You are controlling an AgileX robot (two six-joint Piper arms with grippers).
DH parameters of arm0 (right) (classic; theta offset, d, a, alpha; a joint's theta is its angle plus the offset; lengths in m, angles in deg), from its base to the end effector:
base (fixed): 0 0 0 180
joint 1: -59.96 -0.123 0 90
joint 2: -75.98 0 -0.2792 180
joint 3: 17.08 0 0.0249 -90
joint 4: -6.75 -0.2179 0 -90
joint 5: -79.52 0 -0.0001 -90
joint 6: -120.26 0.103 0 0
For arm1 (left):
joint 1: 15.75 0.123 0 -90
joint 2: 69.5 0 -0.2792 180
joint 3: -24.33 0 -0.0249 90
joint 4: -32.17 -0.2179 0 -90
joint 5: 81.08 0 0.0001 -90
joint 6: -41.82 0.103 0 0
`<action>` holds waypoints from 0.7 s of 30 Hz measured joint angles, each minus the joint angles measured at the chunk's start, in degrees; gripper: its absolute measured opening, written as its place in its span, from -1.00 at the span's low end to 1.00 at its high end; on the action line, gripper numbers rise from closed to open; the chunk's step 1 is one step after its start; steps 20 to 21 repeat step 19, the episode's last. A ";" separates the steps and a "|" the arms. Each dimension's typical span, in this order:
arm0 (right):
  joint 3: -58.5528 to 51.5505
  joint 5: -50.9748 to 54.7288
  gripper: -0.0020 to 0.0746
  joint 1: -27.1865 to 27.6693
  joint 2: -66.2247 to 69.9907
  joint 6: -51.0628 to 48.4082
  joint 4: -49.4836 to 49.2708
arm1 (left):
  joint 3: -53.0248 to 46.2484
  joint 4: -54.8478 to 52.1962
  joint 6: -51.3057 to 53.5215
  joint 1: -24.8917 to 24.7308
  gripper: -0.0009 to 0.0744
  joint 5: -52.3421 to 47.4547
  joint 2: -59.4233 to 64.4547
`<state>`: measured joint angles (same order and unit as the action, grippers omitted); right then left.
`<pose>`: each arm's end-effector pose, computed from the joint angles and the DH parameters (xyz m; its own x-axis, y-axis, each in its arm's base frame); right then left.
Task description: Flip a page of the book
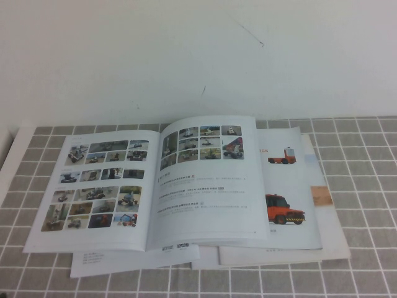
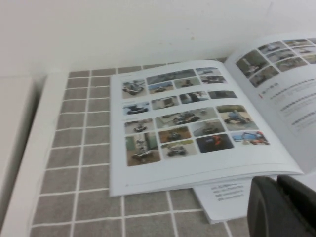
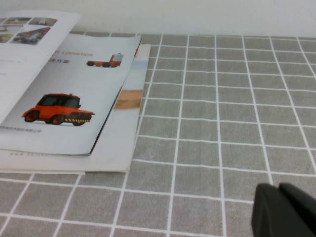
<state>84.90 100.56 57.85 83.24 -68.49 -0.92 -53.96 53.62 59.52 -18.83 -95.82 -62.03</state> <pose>0.0367 0.0063 0.1723 -0.2755 -0.0378 -0.9605 -0.0904 0.9958 -0.0133 0.0392 -0.0117 0.1832 -0.1728 -0.0447 -0.9839 0.1360 0.9883 -0.0688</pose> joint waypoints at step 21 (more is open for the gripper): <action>0.00 -0.10 -0.95 0.00 0.00 0.00 0.00 | 0.34 -22.60 -24.59 0.00 -0.99 -4.49 0.00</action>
